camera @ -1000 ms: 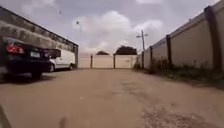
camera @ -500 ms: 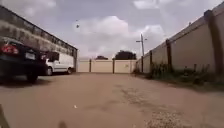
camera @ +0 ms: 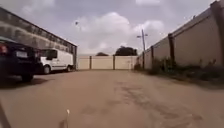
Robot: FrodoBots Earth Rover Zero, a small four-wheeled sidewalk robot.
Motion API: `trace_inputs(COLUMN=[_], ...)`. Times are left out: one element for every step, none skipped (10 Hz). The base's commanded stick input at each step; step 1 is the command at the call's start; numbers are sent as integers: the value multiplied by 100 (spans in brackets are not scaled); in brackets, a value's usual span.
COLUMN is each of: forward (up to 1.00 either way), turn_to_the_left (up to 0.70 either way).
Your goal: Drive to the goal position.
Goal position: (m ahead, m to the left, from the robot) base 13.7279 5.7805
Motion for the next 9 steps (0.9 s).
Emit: trace_inputs(forward=[70, 70, 70, 70, 70, 70, 70, 70, 70], turn_to_the_left=[0, 0, 0, 0, 0, 0, 0, 0, 0])
